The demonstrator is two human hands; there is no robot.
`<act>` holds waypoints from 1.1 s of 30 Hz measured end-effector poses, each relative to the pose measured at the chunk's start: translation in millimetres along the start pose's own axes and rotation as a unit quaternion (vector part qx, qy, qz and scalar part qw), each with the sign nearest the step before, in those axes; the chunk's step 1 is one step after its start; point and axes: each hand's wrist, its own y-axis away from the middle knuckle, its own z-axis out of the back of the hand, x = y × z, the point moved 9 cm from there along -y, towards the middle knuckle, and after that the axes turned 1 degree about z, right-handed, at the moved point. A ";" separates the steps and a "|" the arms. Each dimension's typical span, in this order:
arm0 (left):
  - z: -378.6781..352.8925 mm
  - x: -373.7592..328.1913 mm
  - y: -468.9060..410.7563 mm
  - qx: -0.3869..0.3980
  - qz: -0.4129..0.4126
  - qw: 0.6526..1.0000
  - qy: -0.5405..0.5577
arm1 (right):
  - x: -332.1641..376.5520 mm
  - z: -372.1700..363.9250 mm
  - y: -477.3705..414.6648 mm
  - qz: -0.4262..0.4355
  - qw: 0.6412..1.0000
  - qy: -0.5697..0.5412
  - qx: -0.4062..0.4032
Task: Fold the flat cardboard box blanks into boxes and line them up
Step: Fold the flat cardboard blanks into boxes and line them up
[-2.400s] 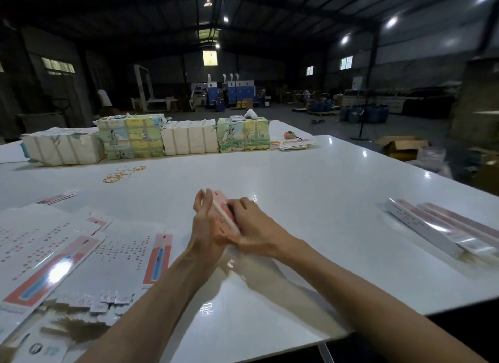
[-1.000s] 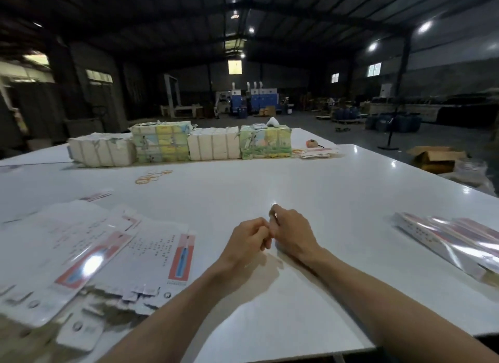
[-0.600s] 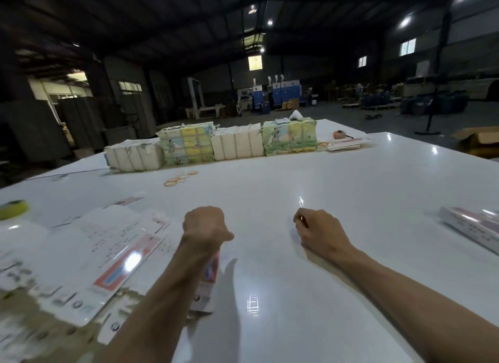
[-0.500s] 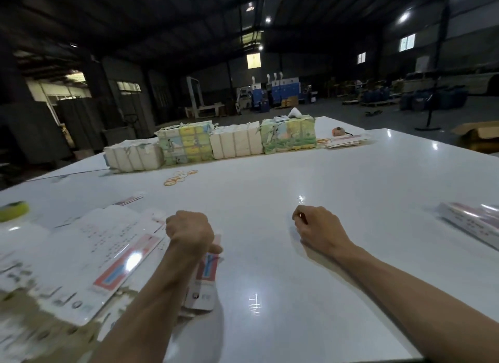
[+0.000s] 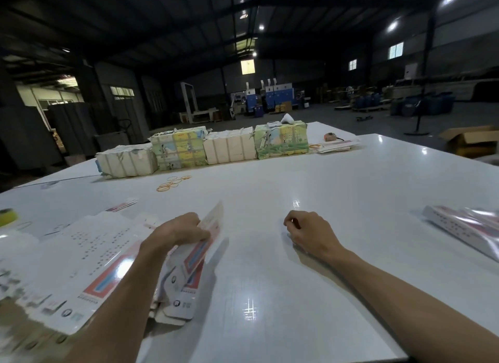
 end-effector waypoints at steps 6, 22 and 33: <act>-42.0 -82.8 9.5 0.161 -0.109 0.878 0.437 | 3.2 13.7 -1.8 0.048 0.993 -0.065 -0.082; -115.5 -153.5 12.7 0.209 -0.227 0.715 0.627 | 24.8 26.8 -6.6 0.092 0.988 -0.083 -0.095; -110.8 -151.1 16.5 0.191 -0.231 0.703 0.644 | 7.6 24.4 -25.2 0.008 0.950 -0.310 -0.023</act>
